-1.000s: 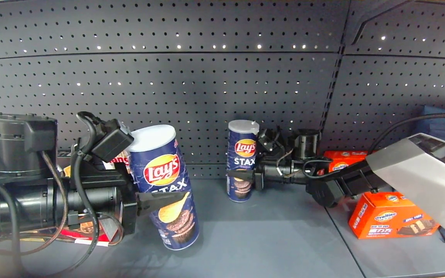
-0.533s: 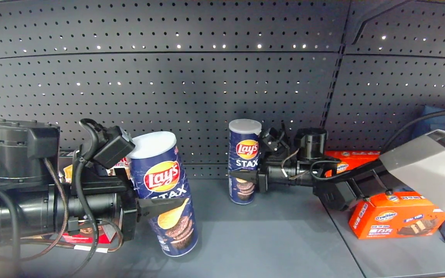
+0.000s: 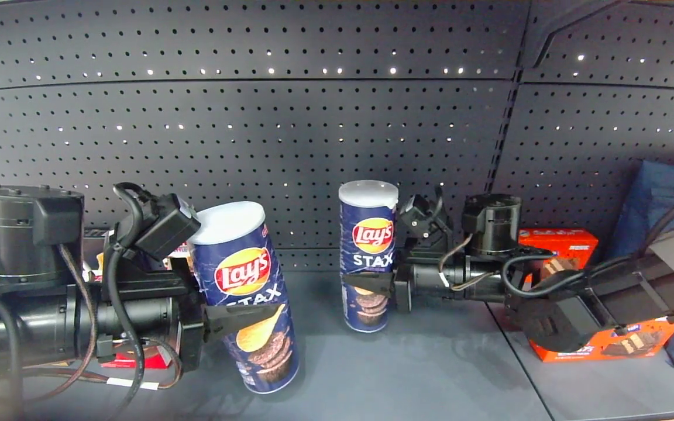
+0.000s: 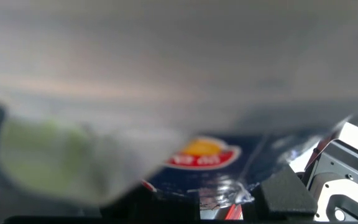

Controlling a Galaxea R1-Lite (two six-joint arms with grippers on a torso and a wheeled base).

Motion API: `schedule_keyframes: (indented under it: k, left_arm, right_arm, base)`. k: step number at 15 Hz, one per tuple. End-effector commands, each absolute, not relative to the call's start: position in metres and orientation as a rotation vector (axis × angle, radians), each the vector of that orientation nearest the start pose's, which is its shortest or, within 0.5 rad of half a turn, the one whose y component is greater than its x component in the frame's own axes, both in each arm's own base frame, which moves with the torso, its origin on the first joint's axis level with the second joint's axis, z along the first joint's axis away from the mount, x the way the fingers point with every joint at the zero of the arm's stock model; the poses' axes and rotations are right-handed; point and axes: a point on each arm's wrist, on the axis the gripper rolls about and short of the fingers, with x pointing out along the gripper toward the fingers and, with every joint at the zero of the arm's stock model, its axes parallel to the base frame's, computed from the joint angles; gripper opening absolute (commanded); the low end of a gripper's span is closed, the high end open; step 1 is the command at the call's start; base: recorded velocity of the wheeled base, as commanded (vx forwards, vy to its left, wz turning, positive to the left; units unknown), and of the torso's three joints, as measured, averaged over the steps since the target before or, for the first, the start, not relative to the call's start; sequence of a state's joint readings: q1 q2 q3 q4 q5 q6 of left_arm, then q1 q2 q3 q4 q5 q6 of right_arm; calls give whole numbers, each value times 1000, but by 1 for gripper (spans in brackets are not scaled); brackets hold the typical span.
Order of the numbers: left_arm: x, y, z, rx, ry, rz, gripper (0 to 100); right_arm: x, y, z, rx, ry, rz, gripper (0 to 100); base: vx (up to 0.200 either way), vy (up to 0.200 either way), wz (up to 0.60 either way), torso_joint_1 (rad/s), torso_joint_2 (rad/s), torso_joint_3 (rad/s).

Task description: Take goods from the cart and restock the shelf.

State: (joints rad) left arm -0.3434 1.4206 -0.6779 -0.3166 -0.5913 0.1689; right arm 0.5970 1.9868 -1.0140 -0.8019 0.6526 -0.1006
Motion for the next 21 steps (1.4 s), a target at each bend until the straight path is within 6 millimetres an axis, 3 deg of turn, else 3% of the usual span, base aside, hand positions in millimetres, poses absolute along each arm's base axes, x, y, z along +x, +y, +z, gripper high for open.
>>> schedule_keyframes:
  k: [1,12,21]
  left_arm:
    - [207,-88,194,100,358,-955,0]
    - [205,-87,197,101,345,-952,0]
    - [206,-87,198,99,342,-945,0]
  right_arm:
    - [283,216,168,-83,105,1262,0]
    - [227,191,144,-40,110,1296,0]
    - [224,191,129,-31,127,1303,0]
  base:
    - [0,0,0,0,0,0]
    - [0,0,0,0,0,0]
    - [0,0,0,0,0,0]
